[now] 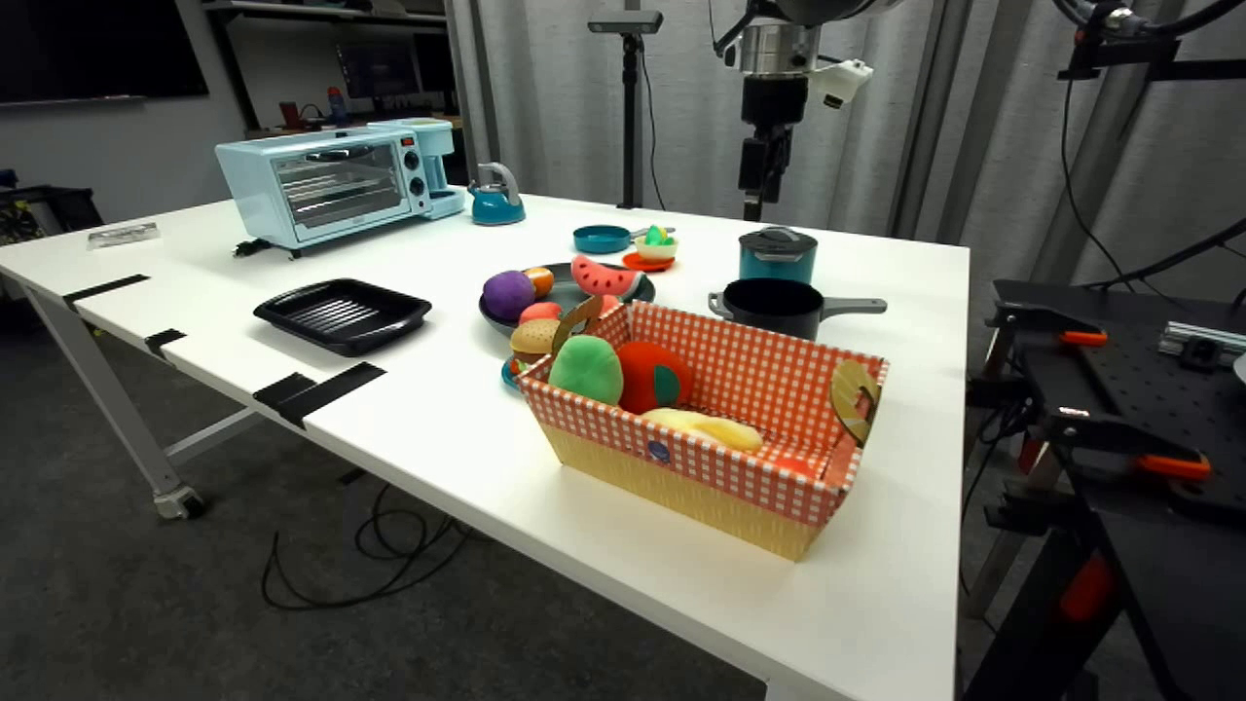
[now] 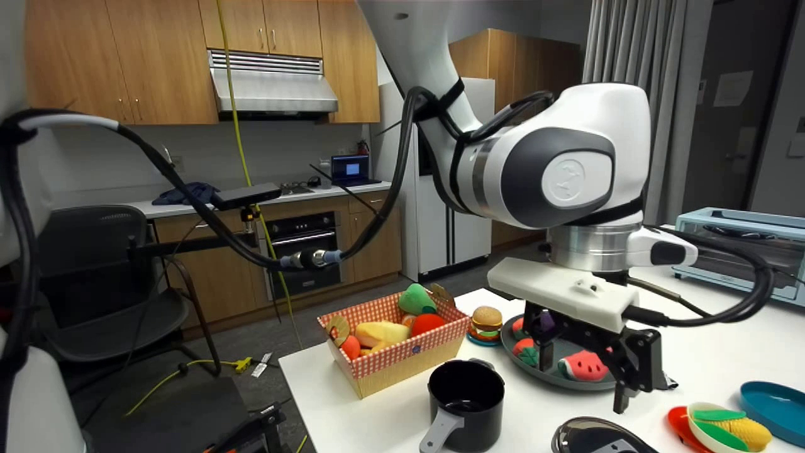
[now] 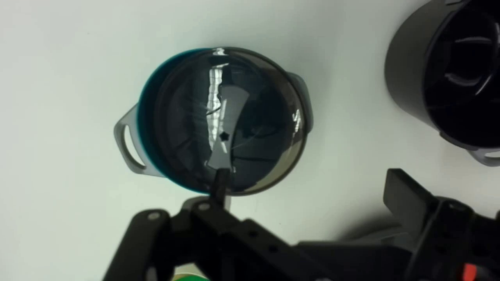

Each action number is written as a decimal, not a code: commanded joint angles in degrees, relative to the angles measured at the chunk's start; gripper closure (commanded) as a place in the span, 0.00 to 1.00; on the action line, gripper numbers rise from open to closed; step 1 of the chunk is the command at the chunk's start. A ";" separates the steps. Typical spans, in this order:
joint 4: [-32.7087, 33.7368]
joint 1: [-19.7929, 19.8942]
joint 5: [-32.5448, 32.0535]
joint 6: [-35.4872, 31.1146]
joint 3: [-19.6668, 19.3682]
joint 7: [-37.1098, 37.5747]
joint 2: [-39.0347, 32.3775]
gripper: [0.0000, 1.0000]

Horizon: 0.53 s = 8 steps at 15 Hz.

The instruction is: Transfer the lid from the black pot to the blue pot

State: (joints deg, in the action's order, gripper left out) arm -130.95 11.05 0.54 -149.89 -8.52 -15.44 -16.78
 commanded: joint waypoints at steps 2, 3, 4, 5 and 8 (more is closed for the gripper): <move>-2.97 -2.23 -1.55 6.11 1.63 2.52 6.64 0.00; -3.30 -2.69 -1.22 7.49 2.03 2.93 7.94 0.00; -3.42 -3.07 -1.03 8.78 2.37 3.39 9.00 0.00; -3.40 -3.43 -1.05 9.79 2.58 4.14 10.08 0.00; -2.43 -4.23 -0.67 12.84 3.05 6.34 13.09 0.00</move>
State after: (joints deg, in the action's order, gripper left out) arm -132.53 7.54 0.39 -140.33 -5.59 -12.06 -8.46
